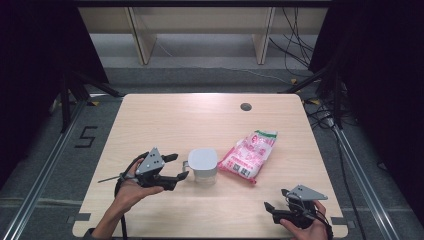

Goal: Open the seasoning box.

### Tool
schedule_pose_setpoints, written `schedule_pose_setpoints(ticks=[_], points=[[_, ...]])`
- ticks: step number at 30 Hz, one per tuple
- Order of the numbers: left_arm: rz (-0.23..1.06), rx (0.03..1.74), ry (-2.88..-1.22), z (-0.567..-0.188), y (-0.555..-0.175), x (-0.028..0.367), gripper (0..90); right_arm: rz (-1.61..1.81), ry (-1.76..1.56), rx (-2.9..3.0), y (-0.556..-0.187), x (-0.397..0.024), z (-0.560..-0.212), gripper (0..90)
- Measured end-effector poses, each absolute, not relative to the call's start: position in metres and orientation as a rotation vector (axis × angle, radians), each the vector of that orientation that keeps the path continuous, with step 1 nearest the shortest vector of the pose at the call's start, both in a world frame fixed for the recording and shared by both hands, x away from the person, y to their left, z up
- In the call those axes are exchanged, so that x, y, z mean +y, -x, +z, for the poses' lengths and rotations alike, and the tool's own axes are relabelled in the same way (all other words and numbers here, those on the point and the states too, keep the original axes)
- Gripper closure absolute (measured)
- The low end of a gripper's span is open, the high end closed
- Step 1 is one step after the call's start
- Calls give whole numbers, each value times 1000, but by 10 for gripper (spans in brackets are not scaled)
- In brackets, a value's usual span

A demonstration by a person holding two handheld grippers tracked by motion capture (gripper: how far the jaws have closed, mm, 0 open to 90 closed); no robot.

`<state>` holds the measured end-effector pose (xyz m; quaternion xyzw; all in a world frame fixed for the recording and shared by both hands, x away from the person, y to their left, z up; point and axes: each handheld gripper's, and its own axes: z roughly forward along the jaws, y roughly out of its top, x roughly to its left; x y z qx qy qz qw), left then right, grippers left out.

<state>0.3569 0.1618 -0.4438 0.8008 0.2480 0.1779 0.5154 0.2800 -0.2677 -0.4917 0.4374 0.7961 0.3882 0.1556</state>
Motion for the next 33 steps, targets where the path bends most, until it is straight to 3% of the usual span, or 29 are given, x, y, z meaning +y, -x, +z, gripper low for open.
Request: schedule_pose_setpoints(ticks=[5,10,11,12,13,14,16,20,33], points=[[403,602,-1908,-438,-358,159,338,1108,-1233,2290,-281,-269,-492,227],[412,583,-1902,-432,-360,158,461,1116,-1233,2272,-281,-267,-492,226],[432,560,-1910,-431,-362,158,495,1115,-1255,2264,-281,-266,-492,226],[437,589,-1894,-431,-362,157,586,1111,-1277,2262,-280,-264,-492,226],[449,585,-1887,-430,-363,157,586,1111,-1277,2262,-280,-264,-492,226],[447,587,-1880,-429,-364,158,666,1106,-1245,2268,-282,-265,-492,226],[461,590,-1866,-427,-367,158,697,1103,-1244,2269,-282,-264,-492,226],[459,595,-1863,-430,-372,156,862,1092,-1238,2265,-282,-263,-492,222],[429,582,-1885,-438,-380,147,891,1159,-1185,2221,-291,-261,-480,211]])
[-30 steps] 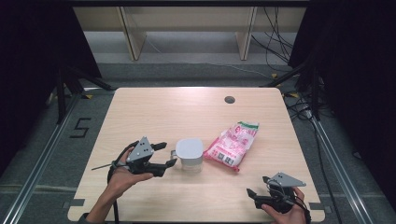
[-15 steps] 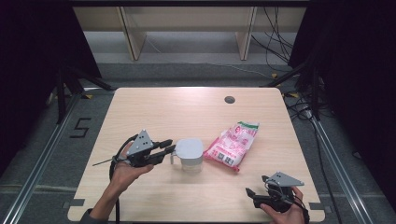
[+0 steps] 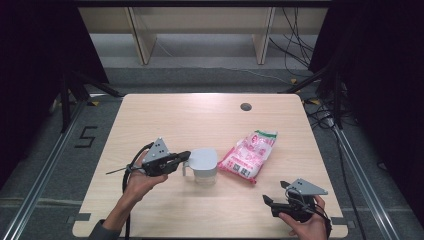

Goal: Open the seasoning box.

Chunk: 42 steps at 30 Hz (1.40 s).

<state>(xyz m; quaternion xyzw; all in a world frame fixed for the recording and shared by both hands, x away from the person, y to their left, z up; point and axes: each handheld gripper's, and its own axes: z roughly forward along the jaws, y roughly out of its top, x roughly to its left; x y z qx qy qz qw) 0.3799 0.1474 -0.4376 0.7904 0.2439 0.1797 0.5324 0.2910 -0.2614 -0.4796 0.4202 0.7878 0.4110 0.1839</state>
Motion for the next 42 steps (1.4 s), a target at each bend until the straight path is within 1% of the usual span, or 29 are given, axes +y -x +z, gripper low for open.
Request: schedule_pose_setpoints(ticks=[1,3,4,5,9,11,14,15,19,20,21,23,24,28,29,34,35,37,38,42], points=[[424,603,-1886,-439,-379,147,891,1143,-1176,2226,-291,-261,-479,210],[429,583,-1900,-440,-382,147,891,1164,-1177,2235,-291,-255,-479,206],[412,614,-1883,-441,-381,146,891,1165,-1151,2241,-292,-255,-480,204],[417,606,-1889,-440,-381,147,891,1159,-1147,2235,-292,-253,-479,182],[418,591,-1902,-440,-382,149,891,1194,-1181,2216,-293,-246,-478,155],[404,622,-1888,-441,-381,149,891,1206,-1123,2204,-298,-243,-476,156],[411,602,-1884,-442,-382,149,891,1226,-1087,2177,-298,-229,-468,159],[408,606,-1874,-442,-382,149,891,1237,-1015,2183,-302,-226,-466,163],[400,624,-1865,-443,-381,149,890,1278,-944,2199,-314,-204,-461,181],[400,624,-1864,-443,-381,150,890,1293,-909,2191,-321,-197,-460,238],[387,640,-1855,-444,-380,150,887,1296,-903,2206,-324,-193,-460,258],[392,632,-1858,-444,-381,151,885,1306,-912,2207,-327,-190,-460,269],[393,634,-1855,-444,-381,151,883,1321,-941,2216,-329,-186,-459,314],[398,618,-1864,-443,-381,150,884,1347,-872,2249,-340,-177,-457,505],[395,621,-1862,-444,-381,150,884,1343,-865,2249,-342,-176,-456,521],[383,629,-1855,-444,-380,150,887,1369,-857,2255,-351,-168,-457,654],[389,624,-1858,-444,-380,150,887,1369,-857,2255,-351,-168,-457,654],[390,625,-1858,-444,-380,150,888,1366,-852,2266,-353,-166,-455,704],[390,625,-1858,-444,-380,150,888,1366,-852,2266,-353,-166,-455,704],[394,626,-1857,-444,-379,150,888,1377,-850,2290,-357,-162,-457,762]])
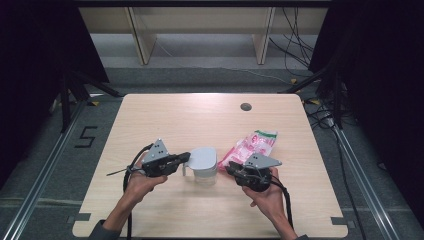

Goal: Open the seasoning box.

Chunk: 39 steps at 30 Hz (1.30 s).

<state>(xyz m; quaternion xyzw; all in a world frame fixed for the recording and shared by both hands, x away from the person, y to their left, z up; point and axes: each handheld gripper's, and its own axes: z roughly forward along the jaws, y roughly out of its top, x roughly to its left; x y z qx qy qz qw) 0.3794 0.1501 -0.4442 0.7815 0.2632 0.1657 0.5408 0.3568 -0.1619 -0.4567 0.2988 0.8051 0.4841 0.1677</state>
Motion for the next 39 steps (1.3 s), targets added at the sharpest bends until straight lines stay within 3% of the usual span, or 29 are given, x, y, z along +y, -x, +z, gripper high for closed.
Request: schedule_pose_setpoints(ticks=[15,32,36,39], points=[[396,630,-1857,-445,-379,151,888,1365,-771,2346,-361,-145,-452,891],[407,619,-1861,-445,-380,153,877,1378,-727,2345,-364,-135,-438,900],[382,654,-1836,-446,-380,156,801,1384,-673,2347,-366,-130,-437,900],[379,676,-1811,-444,-378,161,634,1381,-670,2360,-366,-125,-434,900]])
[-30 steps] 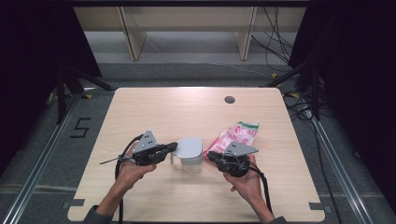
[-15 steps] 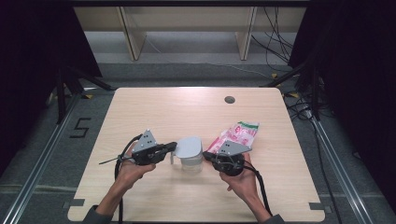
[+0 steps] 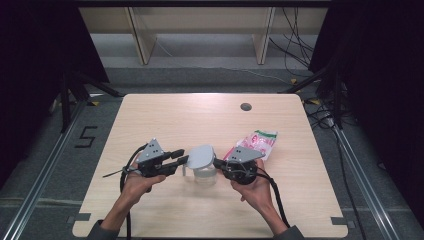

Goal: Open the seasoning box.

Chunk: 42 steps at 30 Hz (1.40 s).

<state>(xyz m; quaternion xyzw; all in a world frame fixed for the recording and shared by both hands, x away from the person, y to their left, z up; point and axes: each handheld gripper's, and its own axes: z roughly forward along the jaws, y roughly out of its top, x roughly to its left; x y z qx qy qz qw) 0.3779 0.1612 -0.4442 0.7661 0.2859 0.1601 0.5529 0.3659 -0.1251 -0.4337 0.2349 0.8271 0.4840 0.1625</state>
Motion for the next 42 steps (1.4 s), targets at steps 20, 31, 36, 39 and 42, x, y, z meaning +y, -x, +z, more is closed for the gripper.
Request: schedule_pose_setpoints(ticks=[20,31,36,39,42], points=[[390,730,-1886,-469,-348,178,358,1423,-596,2326,-370,-103,-418,900],[395,748,-1884,-472,-340,177,328,1440,-557,2343,-369,-81,-416,900],[384,749,-1884,-475,-337,177,326,1442,-534,2352,-368,-75,-414,900],[398,749,-1880,-475,-335,177,324,1457,-549,2319,-369,-85,-410,894],[402,748,-1867,-474,-334,177,323,1476,-575,2302,-370,-91,-409,893]])
